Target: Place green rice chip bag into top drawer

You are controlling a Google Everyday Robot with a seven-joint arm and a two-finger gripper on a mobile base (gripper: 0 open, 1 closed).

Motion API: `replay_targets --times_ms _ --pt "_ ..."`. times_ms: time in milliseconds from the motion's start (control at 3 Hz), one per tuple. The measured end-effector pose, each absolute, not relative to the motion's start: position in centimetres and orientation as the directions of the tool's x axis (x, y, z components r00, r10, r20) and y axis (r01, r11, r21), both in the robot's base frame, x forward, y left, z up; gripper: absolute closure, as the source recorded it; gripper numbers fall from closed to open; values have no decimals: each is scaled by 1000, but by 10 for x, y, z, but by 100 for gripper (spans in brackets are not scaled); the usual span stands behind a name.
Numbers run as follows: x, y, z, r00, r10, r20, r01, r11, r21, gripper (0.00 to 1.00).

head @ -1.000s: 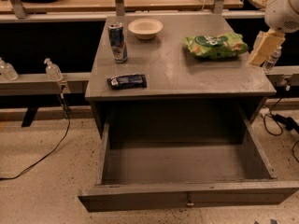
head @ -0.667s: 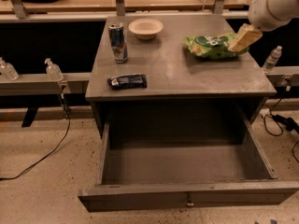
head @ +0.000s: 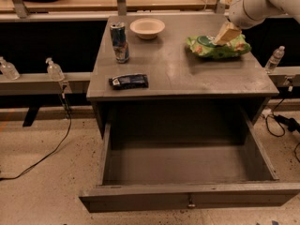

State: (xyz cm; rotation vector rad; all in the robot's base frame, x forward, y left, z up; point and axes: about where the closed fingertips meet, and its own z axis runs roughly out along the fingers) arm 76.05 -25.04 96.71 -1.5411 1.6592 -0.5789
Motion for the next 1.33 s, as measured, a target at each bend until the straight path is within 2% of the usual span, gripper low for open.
replay_targets --times_ms 1000,1333 --pt "795 -234 885 52 -982 -181 -729 87 -679 34" --pt "802 -240 862 39 -987 -157 -758 74 -648 41"
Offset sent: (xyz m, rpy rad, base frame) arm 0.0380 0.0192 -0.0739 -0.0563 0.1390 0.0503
